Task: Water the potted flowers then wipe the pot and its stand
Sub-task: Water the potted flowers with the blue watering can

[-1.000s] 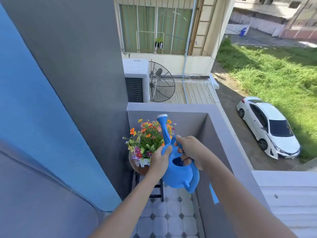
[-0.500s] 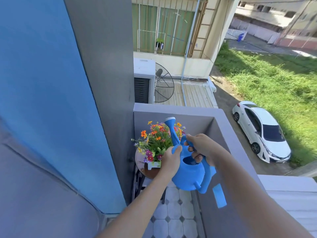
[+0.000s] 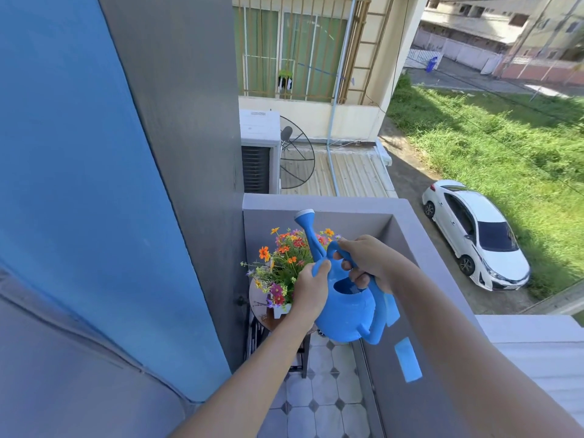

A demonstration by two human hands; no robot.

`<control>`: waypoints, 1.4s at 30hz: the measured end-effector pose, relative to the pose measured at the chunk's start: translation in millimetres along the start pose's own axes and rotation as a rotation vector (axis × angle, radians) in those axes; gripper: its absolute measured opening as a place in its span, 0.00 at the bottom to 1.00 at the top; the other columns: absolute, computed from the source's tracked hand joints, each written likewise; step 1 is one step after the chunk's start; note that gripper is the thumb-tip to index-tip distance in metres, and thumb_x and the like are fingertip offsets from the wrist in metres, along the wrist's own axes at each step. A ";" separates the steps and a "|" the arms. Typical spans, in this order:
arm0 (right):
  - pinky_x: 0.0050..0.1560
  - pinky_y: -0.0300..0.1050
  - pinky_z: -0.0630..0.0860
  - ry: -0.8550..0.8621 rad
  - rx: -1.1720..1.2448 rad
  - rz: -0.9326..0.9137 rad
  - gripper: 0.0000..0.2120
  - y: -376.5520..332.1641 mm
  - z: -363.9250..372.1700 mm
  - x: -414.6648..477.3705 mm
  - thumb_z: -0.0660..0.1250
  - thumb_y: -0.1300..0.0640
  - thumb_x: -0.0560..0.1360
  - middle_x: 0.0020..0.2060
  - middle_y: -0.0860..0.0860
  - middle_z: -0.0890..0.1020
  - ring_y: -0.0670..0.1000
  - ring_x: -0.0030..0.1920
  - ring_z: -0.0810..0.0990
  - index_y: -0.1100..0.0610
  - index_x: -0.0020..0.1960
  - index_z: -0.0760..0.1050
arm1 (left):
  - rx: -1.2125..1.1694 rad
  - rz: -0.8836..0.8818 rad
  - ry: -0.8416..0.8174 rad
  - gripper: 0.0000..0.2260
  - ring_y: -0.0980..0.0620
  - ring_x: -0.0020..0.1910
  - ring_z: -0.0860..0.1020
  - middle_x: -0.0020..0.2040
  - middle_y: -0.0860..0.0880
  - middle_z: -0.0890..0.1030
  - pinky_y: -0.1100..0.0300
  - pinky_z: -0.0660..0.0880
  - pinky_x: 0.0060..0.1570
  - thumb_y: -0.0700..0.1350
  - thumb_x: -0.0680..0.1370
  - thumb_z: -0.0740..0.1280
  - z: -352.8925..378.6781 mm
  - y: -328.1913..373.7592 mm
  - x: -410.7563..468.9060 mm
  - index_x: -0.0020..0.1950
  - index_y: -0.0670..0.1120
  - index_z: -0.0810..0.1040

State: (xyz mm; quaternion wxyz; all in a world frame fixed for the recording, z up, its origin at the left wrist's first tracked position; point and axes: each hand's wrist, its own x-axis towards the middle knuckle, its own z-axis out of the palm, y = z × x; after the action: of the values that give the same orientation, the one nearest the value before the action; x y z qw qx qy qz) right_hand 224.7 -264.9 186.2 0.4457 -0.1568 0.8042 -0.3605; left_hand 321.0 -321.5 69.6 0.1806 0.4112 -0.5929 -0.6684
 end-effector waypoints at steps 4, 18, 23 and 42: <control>0.22 0.37 0.60 -0.006 -0.016 -0.009 0.18 -5.7 0.6 2.9 0.58 0.47 0.84 0.31 0.52 0.70 0.48 0.23 0.61 0.60 0.49 0.76 | -0.006 -0.007 0.009 0.16 0.42 0.52 0.81 0.51 0.43 0.82 0.43 0.78 0.54 0.59 0.79 0.58 -1.8 1.6 3.5 0.55 0.50 0.76; 0.22 0.37 0.59 0.058 0.023 0.019 0.18 8.1 -31.8 3.7 0.57 0.48 0.85 0.31 0.53 0.69 0.48 0.22 0.61 0.61 0.50 0.76 | 0.015 -0.006 -0.071 0.19 0.46 0.42 0.77 0.51 0.38 0.81 0.52 0.72 0.42 0.60 0.77 0.58 31.6 11.3 4.1 0.52 0.46 0.76; 0.23 0.38 0.59 0.064 -0.006 0.035 0.17 17.5 -45.6 -2.8 0.57 0.49 0.85 0.32 0.54 0.69 0.48 0.24 0.61 0.62 0.50 0.76 | -0.018 -0.056 -0.120 0.17 0.47 0.41 0.75 0.44 0.43 0.78 0.53 0.71 0.42 0.59 0.78 0.59 50.2 9.1 -4.7 0.51 0.46 0.76; 0.22 0.38 0.59 -0.073 -0.062 -0.023 0.16 21.6 0.0 -17.1 0.58 0.49 0.84 0.31 0.52 0.69 0.48 0.23 0.61 0.60 0.49 0.77 | 0.056 -0.036 0.030 0.16 0.42 0.50 0.79 0.51 0.41 0.80 0.52 0.73 0.45 0.58 0.81 0.57 4.8 -12.0 -34.7 0.54 0.47 0.75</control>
State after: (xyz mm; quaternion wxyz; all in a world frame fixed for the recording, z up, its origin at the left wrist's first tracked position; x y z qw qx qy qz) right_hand 235.6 -240.1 181.0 0.4656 -0.1928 0.7963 -0.3344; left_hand 340.9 -290.3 69.8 0.1660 0.4368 -0.6009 -0.6485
